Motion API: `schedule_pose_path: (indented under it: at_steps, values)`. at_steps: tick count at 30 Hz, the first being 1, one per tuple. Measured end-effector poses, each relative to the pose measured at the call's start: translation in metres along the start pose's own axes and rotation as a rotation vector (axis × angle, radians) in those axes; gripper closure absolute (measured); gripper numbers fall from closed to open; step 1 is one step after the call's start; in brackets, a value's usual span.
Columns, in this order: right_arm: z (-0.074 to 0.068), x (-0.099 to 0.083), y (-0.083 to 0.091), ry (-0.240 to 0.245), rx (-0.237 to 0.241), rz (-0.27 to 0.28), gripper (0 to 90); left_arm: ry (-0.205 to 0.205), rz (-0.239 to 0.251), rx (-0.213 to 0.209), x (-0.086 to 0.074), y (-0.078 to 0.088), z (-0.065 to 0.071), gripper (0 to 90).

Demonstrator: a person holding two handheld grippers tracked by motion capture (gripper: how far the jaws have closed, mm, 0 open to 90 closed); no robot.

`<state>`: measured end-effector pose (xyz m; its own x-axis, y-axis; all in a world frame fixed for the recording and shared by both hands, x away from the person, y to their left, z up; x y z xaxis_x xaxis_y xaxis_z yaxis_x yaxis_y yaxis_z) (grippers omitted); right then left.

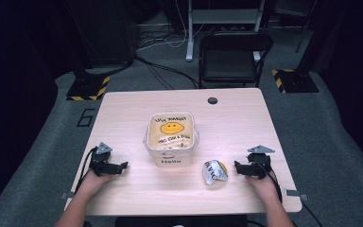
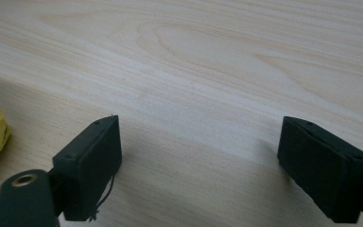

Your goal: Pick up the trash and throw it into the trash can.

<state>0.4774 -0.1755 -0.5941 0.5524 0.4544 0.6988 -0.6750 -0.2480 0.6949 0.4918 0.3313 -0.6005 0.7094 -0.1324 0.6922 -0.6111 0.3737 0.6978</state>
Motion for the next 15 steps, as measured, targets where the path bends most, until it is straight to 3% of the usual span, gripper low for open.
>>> schedule_pose_path:
  at_steps: [15]
  values:
    - [-0.0005, -0.0012, 0.0027, -0.007, 0.009, -0.044, 15.2, -0.001, 0.001, 0.000, 0.0000, 0.0001, -0.0001, 0.1]
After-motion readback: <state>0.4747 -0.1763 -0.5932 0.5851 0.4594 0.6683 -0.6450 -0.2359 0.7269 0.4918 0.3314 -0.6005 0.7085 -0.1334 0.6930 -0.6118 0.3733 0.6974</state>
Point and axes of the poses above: each handheld gripper's, and its own axes: y roughly backward along the jaws, x roughly out of its top, z roughly to its right, the point moved 10 cm from there along -y, roughly forward along the jaws, and after that the axes turned 14 degrees about y, right-handed, at the moved point
